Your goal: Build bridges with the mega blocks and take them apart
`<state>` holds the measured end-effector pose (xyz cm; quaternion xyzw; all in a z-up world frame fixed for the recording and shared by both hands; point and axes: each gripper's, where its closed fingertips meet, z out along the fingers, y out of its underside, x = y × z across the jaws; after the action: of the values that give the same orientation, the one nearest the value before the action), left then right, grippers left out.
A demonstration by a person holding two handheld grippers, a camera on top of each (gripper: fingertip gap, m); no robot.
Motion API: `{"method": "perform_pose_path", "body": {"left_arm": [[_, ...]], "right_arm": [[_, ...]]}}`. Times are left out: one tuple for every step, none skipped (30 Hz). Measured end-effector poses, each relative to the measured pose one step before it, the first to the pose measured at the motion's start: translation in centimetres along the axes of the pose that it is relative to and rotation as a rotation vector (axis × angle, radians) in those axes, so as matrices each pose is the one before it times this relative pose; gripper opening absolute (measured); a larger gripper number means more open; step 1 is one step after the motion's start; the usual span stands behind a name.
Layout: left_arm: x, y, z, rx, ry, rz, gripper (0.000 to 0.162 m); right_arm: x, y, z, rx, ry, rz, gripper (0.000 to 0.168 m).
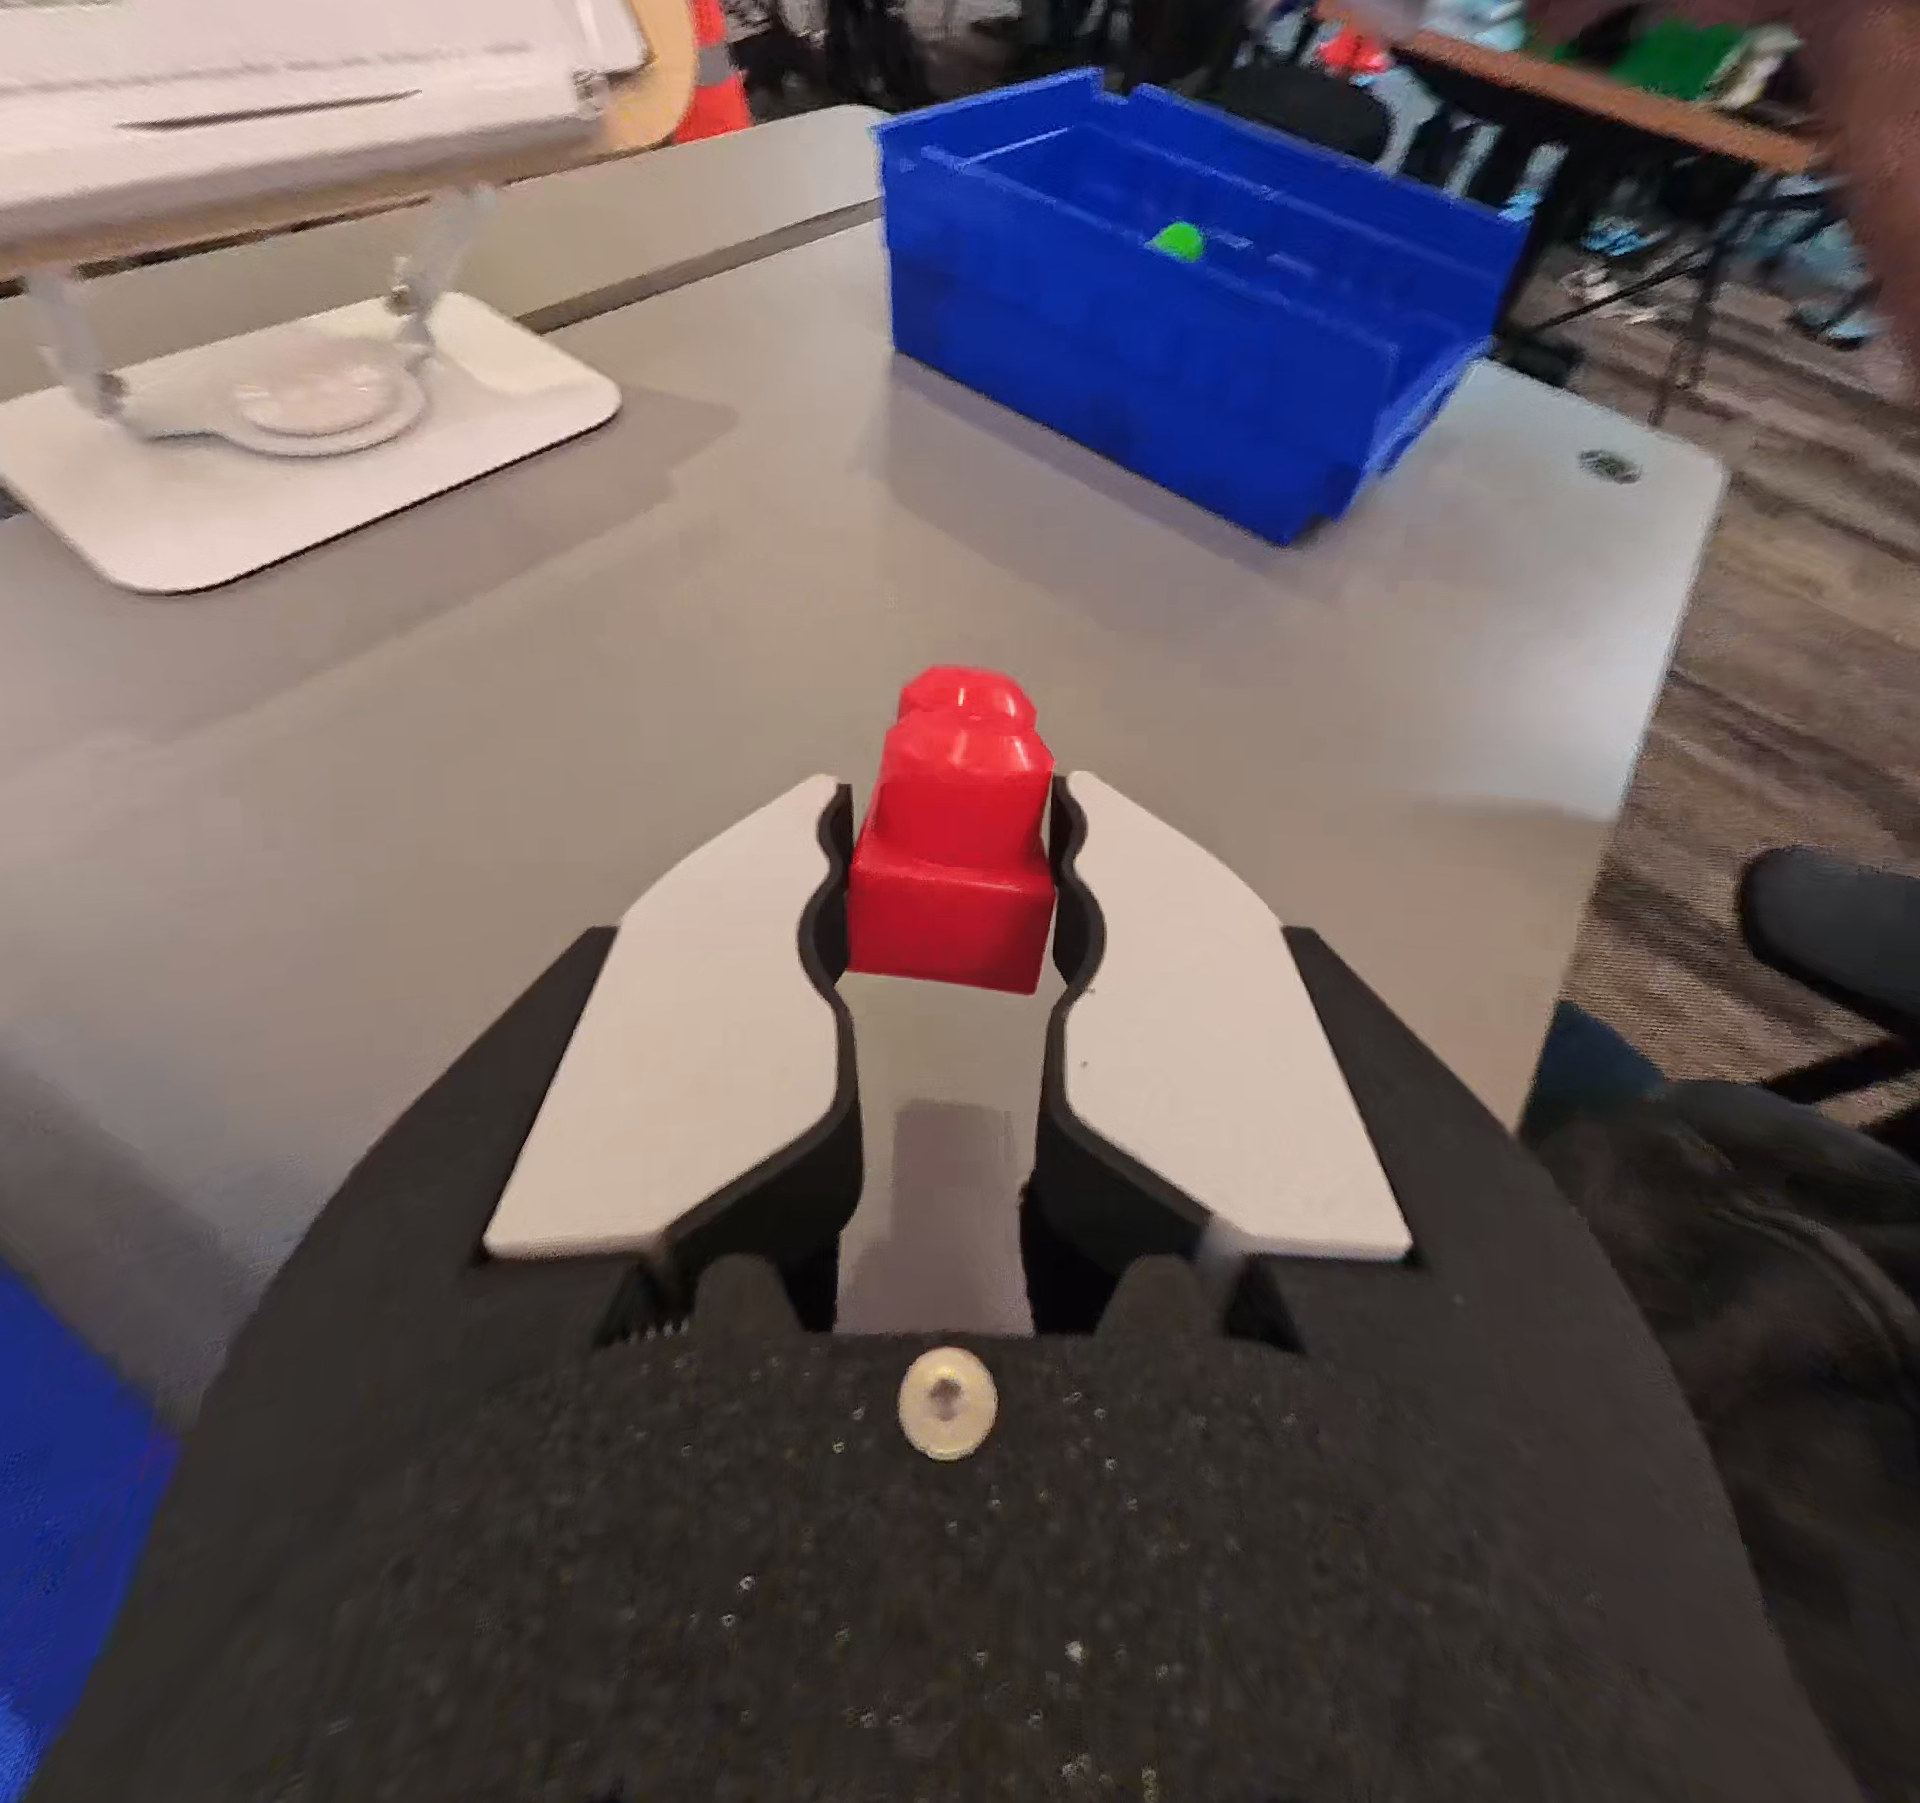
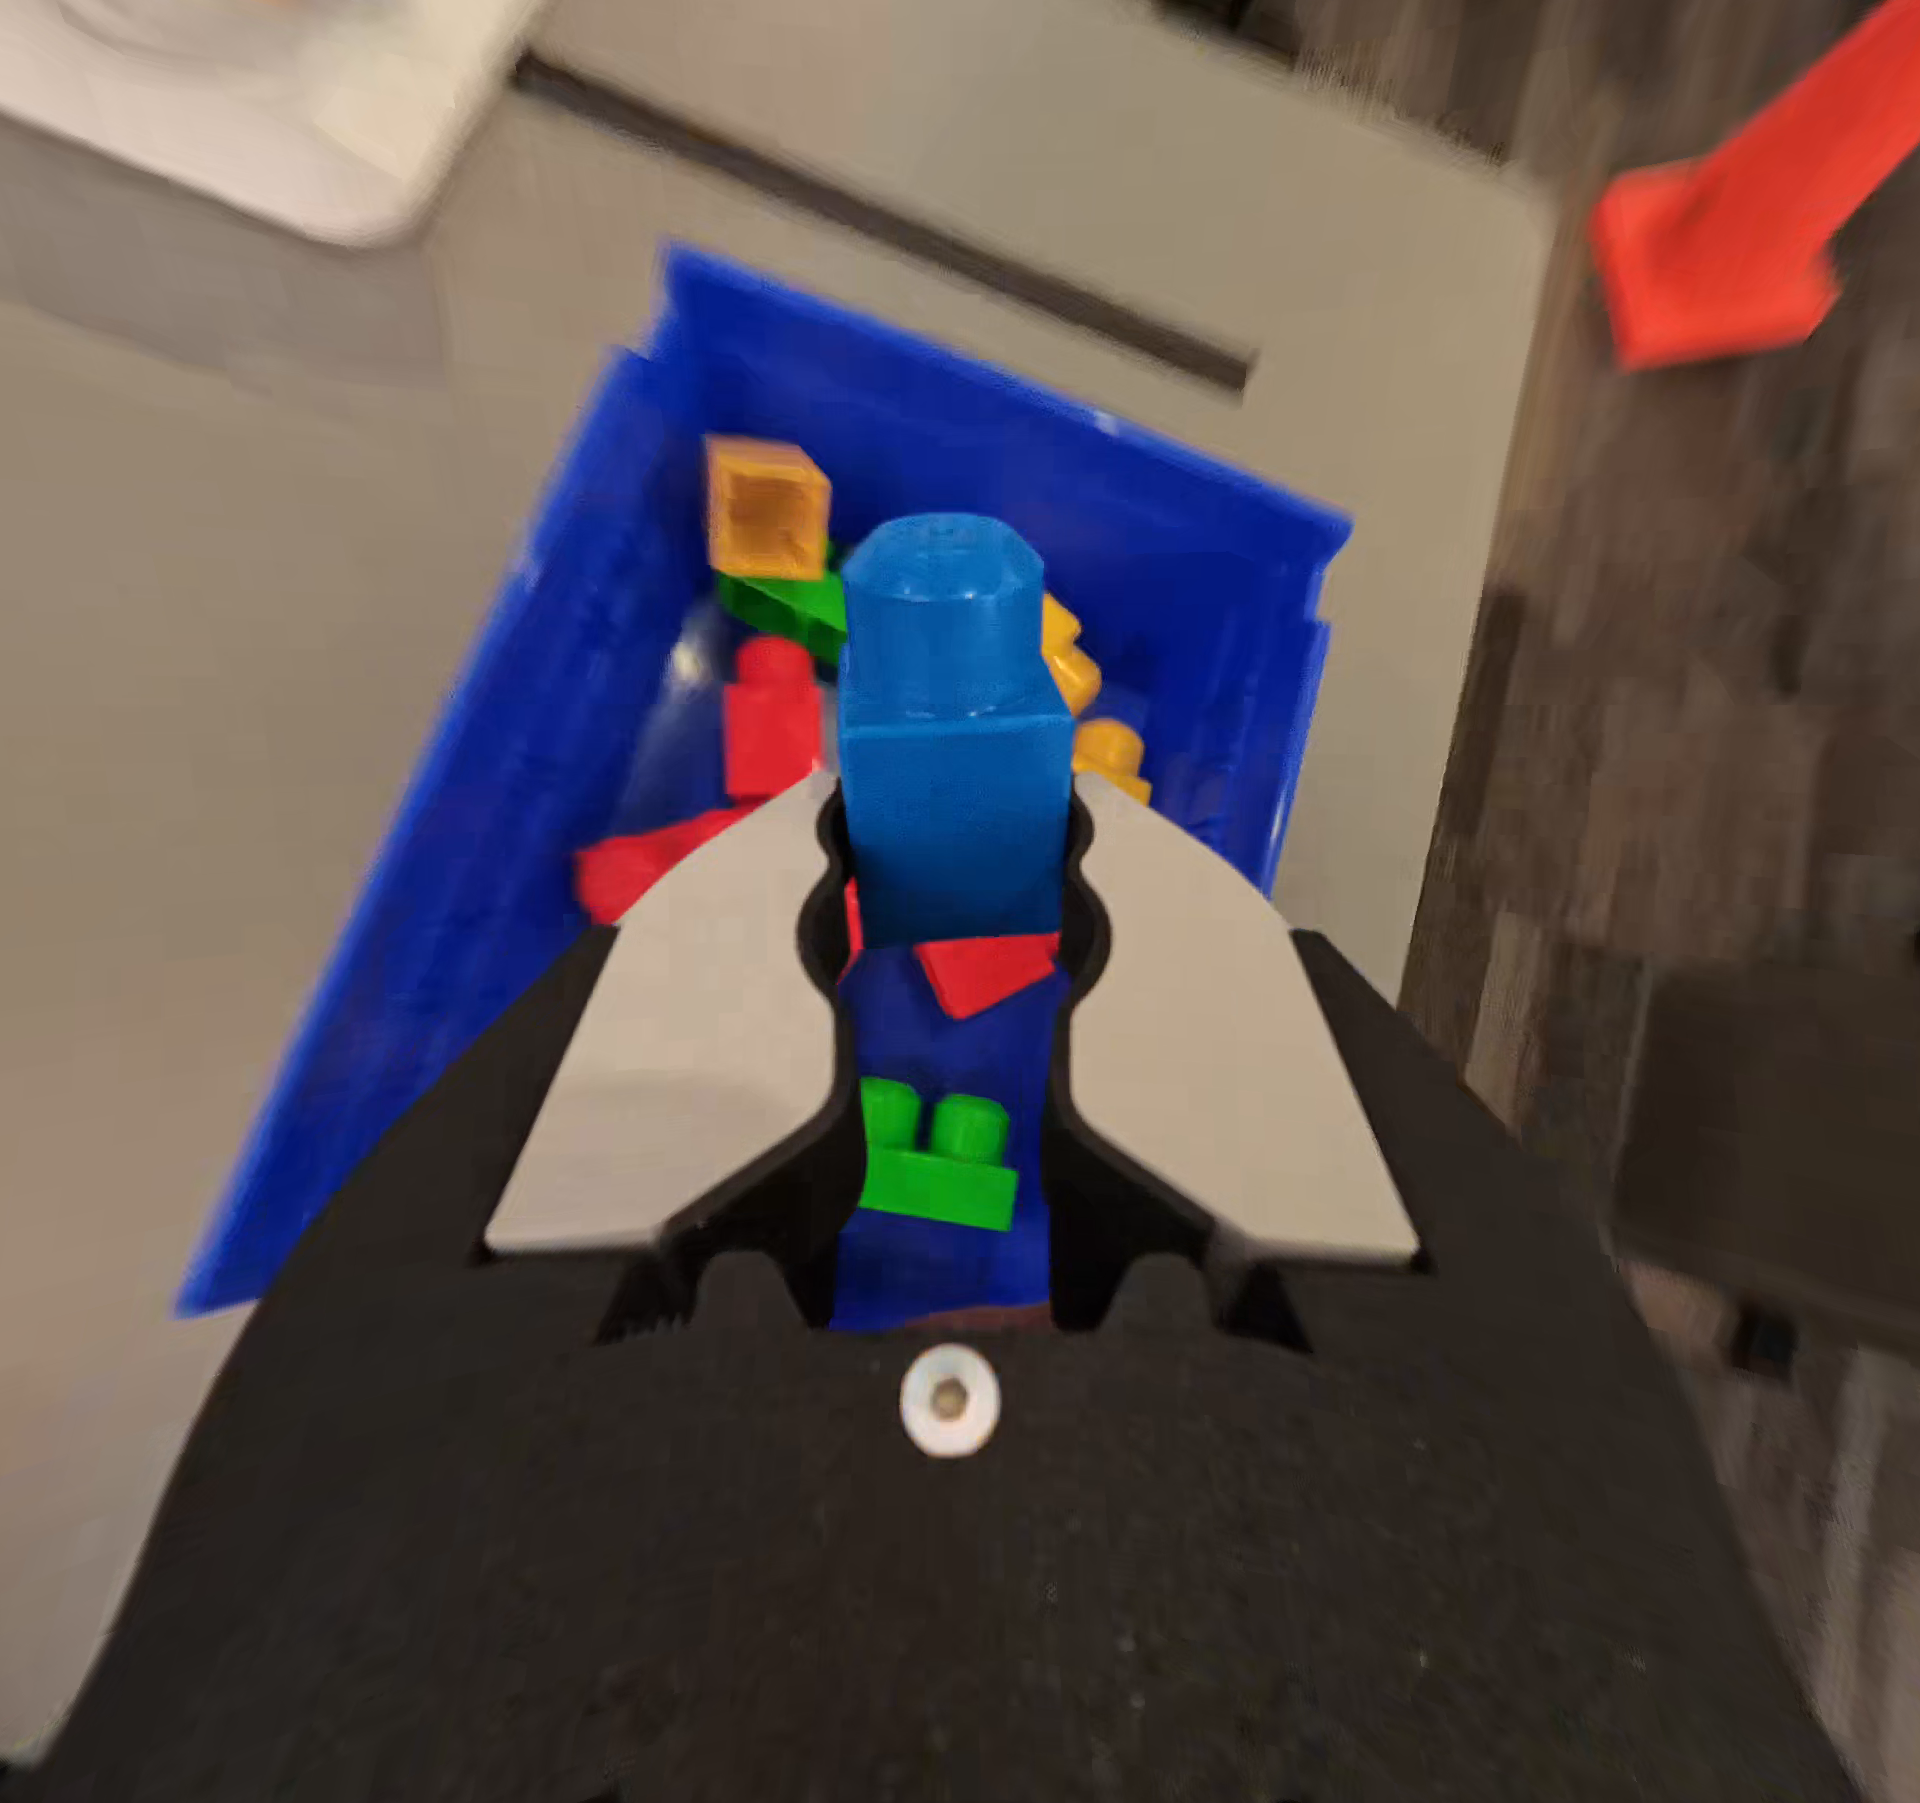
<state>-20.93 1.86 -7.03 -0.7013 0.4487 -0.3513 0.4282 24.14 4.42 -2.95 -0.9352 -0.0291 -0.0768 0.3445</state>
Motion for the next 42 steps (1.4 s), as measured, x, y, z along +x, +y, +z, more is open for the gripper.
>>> {"method": "perform_pose_path", "body": {"left_arm": [[0.721,-0.365,0.106,0.0111,0.0367,-0.0038,0.035],[0.637,-0.151,0.139,-0.0018,0.0291,0.0054,0.035],[0.444,0.036,0.149,-0.0127,0.0134,0.0157,0.035],[0.201,0.068,0.102,-0.009,-0.0036,0.0232,0.035],[0.094,0.047,0.05,-0.0041,-0.0104,0.0232,0.035],[0.098,0.079,0.045,-0.0067,-0.0043,0.0165,0.035],[0.151,0.073,0.036,-0.007,0.0054,0.0079,0.035],[0.149,-0.01,0.023,-0.0011,0.0102,-0.0007,0.035],[0.114,-0.105,-0.011,0.006,0.0115,-0.0078,0.035],[0.114,-0.112,0.001,0.0075,0.0144,-0.0126,0.035],[0.116,-0.05,0.009,0.0045,0.0165,-0.0145,0.035],[0.019,0.03,0.023,0.002,0.0115,-0.0121,0.035],[-0.098,0.108,0.012,-0.0007,0.0026,-0.0071,0.035],[-0.155,0.17,0.009,-0.0032,-0.0012,-0.0024,0.035],[-0.13,0.18,-0.013,-0.004,-0.0004,-0.0006,0.035],[-0.135,0.153,-0.029,-0.0016,-0.0015,-0.0012,0.035],[-0.097,0.115,-0.058,-0.0006,-0.0006,-0.0019,0.035],[-0.008,0.073,-0.071,0.0001,0.0041,-0.0026,0.035],[0.043,0.0,-0.097,0.0043,0.0071,-0.002,0.034],[0.068,-0.043,-0.096,0.0058,0.0066,0.0,0.034],[-0.01,-0.03,-0.081,0.0038,0.0012,0.0008,0.034],[-0.058,0.011,-0.033,0.0011,-0.0024,0.0007,0.034],[-0.02,0.016,0.019,0.0019,-0.0006,0.0006,0.034],[-0.012,-0.035,0.063,0.006,0.0002,-0.0003,0.034],[-0.023,0.012,0.126,0.0038,0.0011,-0.0019,0.034],[-0.067,0.052,0.228,-0.0016,0.0004,-0.0032,0.034],[-0.188,-0.03,0.312,-0.0012,-0.0079,-0.0016,0.034],[-0.311,-0.211,0.427,0.0015,-0.0172,0.0013,0.034],[-0.337,-0.326,0.622,-0.0019,-0.0157,0.0017,0.034],[-0.355,-0.318,0.891,-0.0111,-0.0089,0.0012,0.034],[-0.517,-0.332,1.098,-0.0149,-0.0129,-0.0003,0.034],[-0.679,-0.445,1.208,-0.0061,-0.0202,-0.0039,0.034],[-0.517,-0.544,1.321,0.0069,-0.0059,-0.0123,0.034],[-0.263,-0.466,1.425,0.008,0.0137,-0.0195,0.034],[-0.321,-0.209,1.471,-0.0036,0.0109,-0.0192,0.034],[-0.403,-0.06,1.41,-0.0081,0.0064,-0.0192,0.034],[-0.383,-0.018,1.275,-0.0035,0.009,-0.0193,0.034],[-0.42,0.141,1.149,-0.0084,0.0071,-0.022,0.034],[-0.472,0.269,0.972,-0.0164,-0.0007,-0.0205,0.034],[-0.466,0.284,0.724,-0.0175,-0.0084,-0.0054,0.034],[-0.301,0.247,0.486,-0.0145,-0.0061,0.0039,0.034],[-0.069,0.265,0.282,-0.0136,0.0047,0.0005,0.034]], "right_arm": [[1.168,0.462,2.365,-0.1021,0.0007,0.011,0.037],[0.789,0.317,2.241,-0.093,-0.0044,0.0067,0.037],[0.562,0.505,1.966,-0.1031,-0.0018,0.002,0.037],[0.462,0.474,1.659,-0.1031,0.0065,-0.0069,0.037],[0.386,0.116,1.371,-0.075,0.0134,-0.0099,0.038],[0.461,-0.209,1.118,-0.0473,0.0197,0.0026,0.037],[0.271,-0.19,0.918,-0.0465,0.0061,0.0156,0.037],[0.225,-0.194,0.689,-0.0414,0.0101,0.0059,0.037],[0.483,-0.352,0.518,-0.0237,0.0372,-0.0019,0.037],[0.458,-0.323,0.465,-0.0211,0.0425,-0.0118,0.037],[0.218,-0.22,0.462,-0.02,0.0306,-0.0168,0.038],[0.087,-0.177,0.394,-0.0124,0.0236,-0.0166,0.038],[0.222,-0.058,0.331,-0.0133,0.0318,-0.0122,0.039],[0.057,-0.09,0.219,-0.0037,0.0214,-0.0138,0.044],[-0.103,-0.188,0.019,0.0138,0.006,-0.008,0.048],[-0.008,-0.102,-0.223,0.0165,0.004,0.0003,0.055],[0.037,0.019,-0.607,0.0198,0.004,-0.0028,0.059],[0.116,-0.133,-1.173,0.0486,0.012,0.0,0.059],[0.098,-0.378,-1.797,0.086,0.0173,0.0144,0.059],[-0.396,-0.411,-2.38,0.1133,-0.0048,0.0292,0.059],[-1.178,-0.583,-2.871,0.1397,-0.0345,0.033,0.059],[-2.146,-0.687,-3.208,0.1625,-0.0628,0.0329,0.059],[-3.144,-0.792,-3.243,0.1795,-0.09,0.0471,0.058],[-4.4,-0.771,-2.851,0.1848,-0.1358,0.0548,0.053],[-5.322,0.114,-2.121,0.1476,-0.1686,0.0529,0.045],[-5.103,1.202,-1.093,0.0914,-0.1497,0.0567,0.044],[-4.541,2.008,-0.267,0.057,-0.1358,0.0691,0.045],[-3.585,2.702,0.241,0.0215,-0.1084,0.0655,0.046],[-2.111,2.806,0.515,0.0102,-0.0452,0.0674,0.045],[-1.64,2.538,0.554,-0.0085,-0.0433,0.039,0.046],[-1.245,2.014,0.295,-0.0507,-0.0353,-0.0054,0.047],[-0.369,0.937,0.003,-0.0145,0.0188,-0.0338,0.046],[-0.056,0.143,-0.277,0.0292,0.0368,-0.0316,0.043],[-0.33,0.046,-0.328,0.0158,0.0039,-0.0174,0.039],[-0.355,0.214,-0.214,-0.0105,-0.0127,0.0036,0.038],[-0.118,0.237,-0.174,-0.014,-0.0059,0.0105,0.039],[-0.026,0.116,-0.152,-0.0023,-0.0035,0.005,0.039],[0.036,0.06,-0.118,0.0046,-0.0011,0.002,0.039],[0.092,0.19,-0.056,-0.0055,0.002,-0.0031,0.039],[0.185,0.273,-0.051,-0.0122,0.0079,-0.0086,0.039],[0.188,0.264,-0.034,-0.011,0.0061,-0.0077,0.039],[0.1,0.275,-0.021,-0.0141,-0.0004,-0.0011,0.039]]}}
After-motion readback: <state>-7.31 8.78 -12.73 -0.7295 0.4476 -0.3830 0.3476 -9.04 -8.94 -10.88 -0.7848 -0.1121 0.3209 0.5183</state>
